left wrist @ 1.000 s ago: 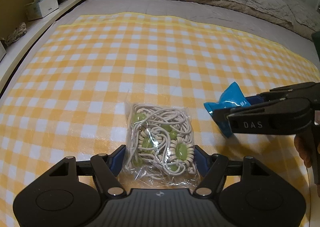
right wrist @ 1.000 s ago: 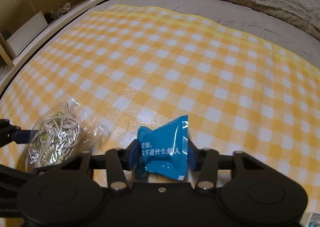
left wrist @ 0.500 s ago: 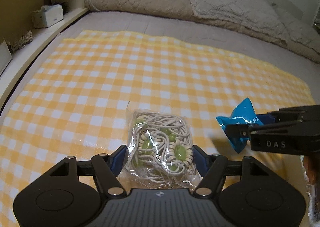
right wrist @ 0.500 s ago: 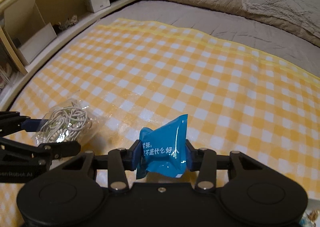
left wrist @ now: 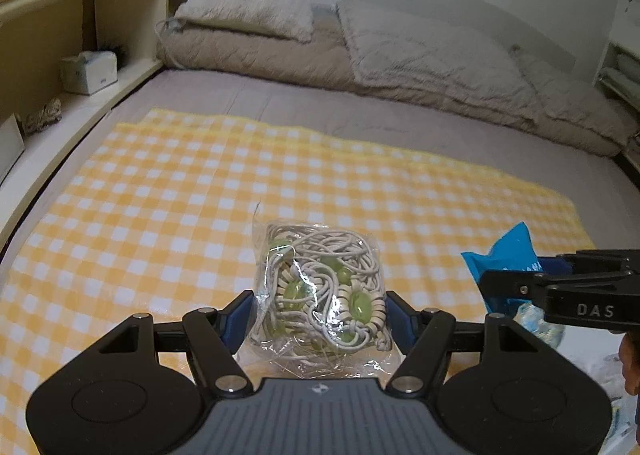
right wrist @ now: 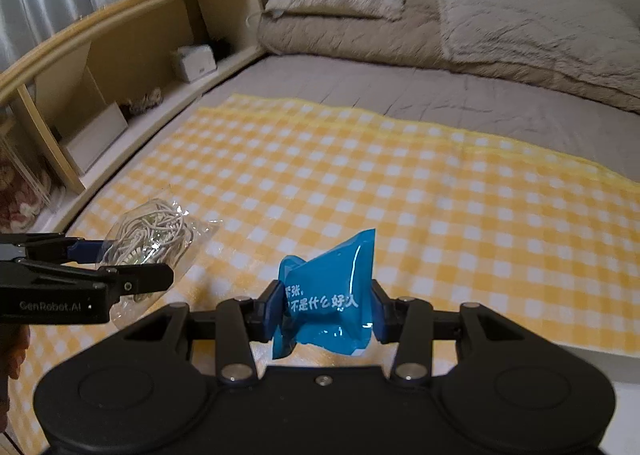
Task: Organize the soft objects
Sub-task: 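Lift the bagged beaded cord with the left tool while the right tool lifts the blue packet, then lower cord bag and blue packet into the white box while both tools release them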
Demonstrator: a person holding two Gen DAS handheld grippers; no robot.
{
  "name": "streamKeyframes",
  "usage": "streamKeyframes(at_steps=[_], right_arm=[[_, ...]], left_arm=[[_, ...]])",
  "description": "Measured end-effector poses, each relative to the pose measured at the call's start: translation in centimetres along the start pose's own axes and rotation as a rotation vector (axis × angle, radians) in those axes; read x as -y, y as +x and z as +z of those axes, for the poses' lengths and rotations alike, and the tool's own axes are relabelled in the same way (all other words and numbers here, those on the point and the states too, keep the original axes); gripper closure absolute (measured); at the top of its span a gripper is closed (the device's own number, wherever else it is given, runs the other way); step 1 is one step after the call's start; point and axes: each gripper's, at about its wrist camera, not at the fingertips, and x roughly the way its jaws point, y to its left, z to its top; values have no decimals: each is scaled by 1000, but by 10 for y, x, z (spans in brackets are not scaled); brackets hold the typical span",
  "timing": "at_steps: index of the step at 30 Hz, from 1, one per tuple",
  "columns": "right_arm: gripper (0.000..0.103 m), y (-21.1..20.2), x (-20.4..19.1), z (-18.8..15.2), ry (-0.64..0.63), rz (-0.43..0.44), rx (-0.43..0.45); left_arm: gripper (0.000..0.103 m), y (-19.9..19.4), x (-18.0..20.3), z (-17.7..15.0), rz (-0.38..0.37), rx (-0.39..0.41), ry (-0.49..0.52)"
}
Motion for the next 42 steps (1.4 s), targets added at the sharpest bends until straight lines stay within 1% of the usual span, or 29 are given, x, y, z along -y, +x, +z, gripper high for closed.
streamKeyframes(at_steps=[4, 9, 16, 23, 29, 38, 42], right_arm=[[58, -28, 8, -1, 16, -3, 44], [58, -66, 25, -7, 54, -16, 87], [58, -114, 56, -23, 106, -64, 132], [58, -146, 95, -41, 150, -115, 160], [58, -164, 131, -59, 200, -163, 164], [58, -179, 187, -85, 290, -233, 143], [58, -186, 211, -97, 333, -246, 141]], left_arm=[[34, -13, 12, 2, -25, 37, 3], [34, -22, 31, 3, -70, 60, 4], [34, -25, 67, 5, -144, 81, 32], [34, -23, 106, 5, -229, 96, 67], [34, -13, 141, -4, -313, 69, 86], [34, 19, 196, -10, -381, 23, 98], [34, 36, 229, -17, -432, -6, 146]])
